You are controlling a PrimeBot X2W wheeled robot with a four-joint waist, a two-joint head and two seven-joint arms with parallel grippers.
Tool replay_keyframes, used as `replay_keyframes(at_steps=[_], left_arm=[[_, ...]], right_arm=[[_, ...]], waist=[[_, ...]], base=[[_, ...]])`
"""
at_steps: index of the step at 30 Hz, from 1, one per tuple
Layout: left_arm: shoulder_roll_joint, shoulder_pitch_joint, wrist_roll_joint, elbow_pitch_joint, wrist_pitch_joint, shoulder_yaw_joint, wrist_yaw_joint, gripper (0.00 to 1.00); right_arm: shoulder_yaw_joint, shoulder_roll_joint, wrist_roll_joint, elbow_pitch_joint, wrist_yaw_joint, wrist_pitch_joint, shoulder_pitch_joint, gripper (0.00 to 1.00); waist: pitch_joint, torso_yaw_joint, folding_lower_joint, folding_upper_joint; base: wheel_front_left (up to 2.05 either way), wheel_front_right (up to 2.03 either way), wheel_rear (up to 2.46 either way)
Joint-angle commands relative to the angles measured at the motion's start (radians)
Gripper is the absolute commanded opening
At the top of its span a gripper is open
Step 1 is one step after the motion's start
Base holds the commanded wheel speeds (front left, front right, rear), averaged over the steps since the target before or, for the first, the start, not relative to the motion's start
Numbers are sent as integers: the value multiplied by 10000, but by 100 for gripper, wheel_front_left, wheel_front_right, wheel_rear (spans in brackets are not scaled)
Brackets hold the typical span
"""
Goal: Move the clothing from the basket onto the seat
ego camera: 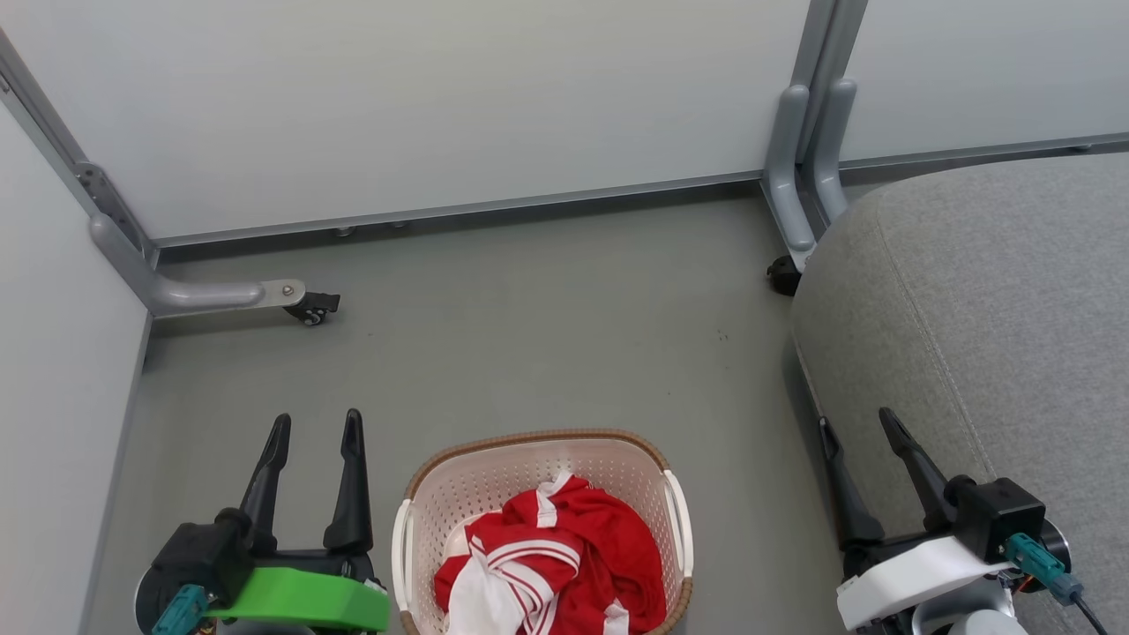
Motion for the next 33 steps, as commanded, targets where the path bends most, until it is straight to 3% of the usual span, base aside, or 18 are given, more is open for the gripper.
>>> replay_keyframes(at_steps=[1, 11, 18, 23, 33], left_arm=[[66, 18, -16, 21, -7, 20, -27, 100], [63, 104, 380, 227, -5, -209, -21, 100], [57, -747, 1263, 794, -1, -966, -72, 100], [125, -1931, 1832, 1762, -1, -2099, -81, 100], [1108, -5095, 2156, 4582, -2, -5429, -71, 100]], right_arm=[[-12, -56, -17, 9, 0, -48, 51, 100], [125, -53, -106, 12, 0, -48, -75, 100], [-1, -53, -213, -225, -1, -47, -599, 100], [-42, -50, -438, -427, -1, -49, -1267, 100], [-191, -49, -694, -863, -1, -47, -2580, 100]], waist=[[-5, 3, 0, 0], [267, -86, 0, 0], [1610, -74, 0, 0], [2794, -78, 0, 0], [5259, -379, 0, 0]], base=[[0, 0, 0], [0, 0, 0], [0, 0, 0], [0, 0, 0], [0, 0, 0]])
